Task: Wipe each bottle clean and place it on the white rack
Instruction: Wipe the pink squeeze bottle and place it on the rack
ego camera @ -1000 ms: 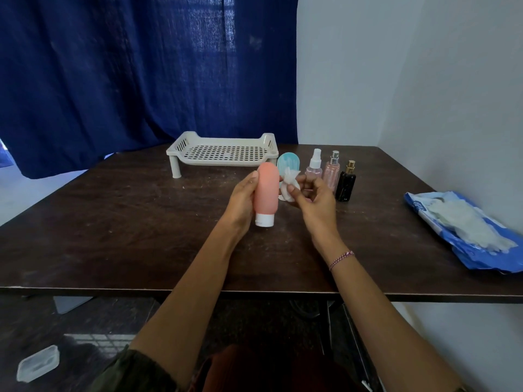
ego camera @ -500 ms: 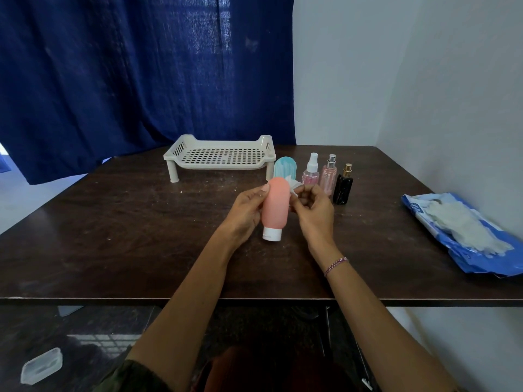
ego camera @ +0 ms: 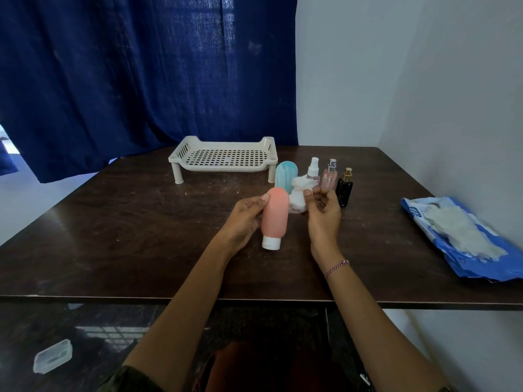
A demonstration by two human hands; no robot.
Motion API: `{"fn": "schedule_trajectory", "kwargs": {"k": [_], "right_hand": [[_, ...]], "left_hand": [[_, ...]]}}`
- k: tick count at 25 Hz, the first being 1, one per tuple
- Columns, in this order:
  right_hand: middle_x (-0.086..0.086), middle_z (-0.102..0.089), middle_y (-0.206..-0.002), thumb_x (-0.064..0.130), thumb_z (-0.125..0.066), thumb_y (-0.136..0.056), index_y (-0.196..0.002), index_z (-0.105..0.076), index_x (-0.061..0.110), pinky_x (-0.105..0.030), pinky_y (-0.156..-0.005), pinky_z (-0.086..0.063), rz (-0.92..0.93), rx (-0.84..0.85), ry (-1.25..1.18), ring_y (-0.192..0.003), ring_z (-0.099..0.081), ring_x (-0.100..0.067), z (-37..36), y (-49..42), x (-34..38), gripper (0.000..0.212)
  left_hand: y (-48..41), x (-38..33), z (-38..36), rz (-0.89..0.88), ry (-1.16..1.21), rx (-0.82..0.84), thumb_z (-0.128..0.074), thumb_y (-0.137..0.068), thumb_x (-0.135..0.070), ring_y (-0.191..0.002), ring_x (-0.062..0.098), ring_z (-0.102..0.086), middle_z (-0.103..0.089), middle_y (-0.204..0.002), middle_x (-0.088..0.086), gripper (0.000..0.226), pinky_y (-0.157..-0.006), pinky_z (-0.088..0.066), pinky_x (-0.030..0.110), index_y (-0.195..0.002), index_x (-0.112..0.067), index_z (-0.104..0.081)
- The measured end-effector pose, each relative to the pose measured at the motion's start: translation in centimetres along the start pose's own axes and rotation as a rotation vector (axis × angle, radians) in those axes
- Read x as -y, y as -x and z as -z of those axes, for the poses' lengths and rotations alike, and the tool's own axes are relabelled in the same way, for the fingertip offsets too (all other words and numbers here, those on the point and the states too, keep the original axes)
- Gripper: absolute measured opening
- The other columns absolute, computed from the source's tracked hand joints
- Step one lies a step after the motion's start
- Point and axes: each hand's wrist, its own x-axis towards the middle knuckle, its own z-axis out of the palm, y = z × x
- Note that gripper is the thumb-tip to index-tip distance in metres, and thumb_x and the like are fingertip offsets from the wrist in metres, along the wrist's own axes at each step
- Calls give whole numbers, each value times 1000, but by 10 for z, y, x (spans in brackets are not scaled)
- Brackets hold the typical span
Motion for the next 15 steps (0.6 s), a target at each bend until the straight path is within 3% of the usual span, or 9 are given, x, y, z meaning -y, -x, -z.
{"fn": "schedule_trajectory", "kwargs": {"k": [4, 6, 9, 15], "right_hand": [[1, -59, -105, 18, -59, -89, -101, -56, 15, -7, -71, -47, 127, 28, 102, -88, -54, 0, 0, 2, 2, 12], [7, -59, -104, 19, -61, -87, -104, -62, 13, -4, -69, -45, 258, 96, 240, -86, -54, 3, 0, 4, 3, 18], [6, -62, -100, 18, -65, -84, -105, -67, 11, -2, -71, -42, 418, 245, 420, -81, -52, 9, -3, 7, 8, 22], [-5, -65, -104, 23, -66, -84, -108, -68, 12, -14, -75, -35, 450, 625, 836, -82, -48, -2, -21, 6, 10, 26]], "left_hand": [[4, -8, 16, -51, 50, -121, -45, -97, -17, -98, 9, -60, -64, -110, 7, 32, -85, -50, 26, -119, 3, -56], [5, -16, 25, -106, 73, -191, -45, -97, -17, -98, 8, -59, -64, -107, 3, 24, -84, -49, 26, -111, -3, -61], [5, -26, 35, -189, 23, -277, -44, -98, -19, -101, 11, -57, -62, -105, 1, 24, -89, -49, 31, -111, -8, -60], [6, -42, 37, -298, -73, -398, -44, -98, -25, -91, 7, -58, -63, -96, -5, 28, -85, -50, 32, -114, -7, -60]]}}
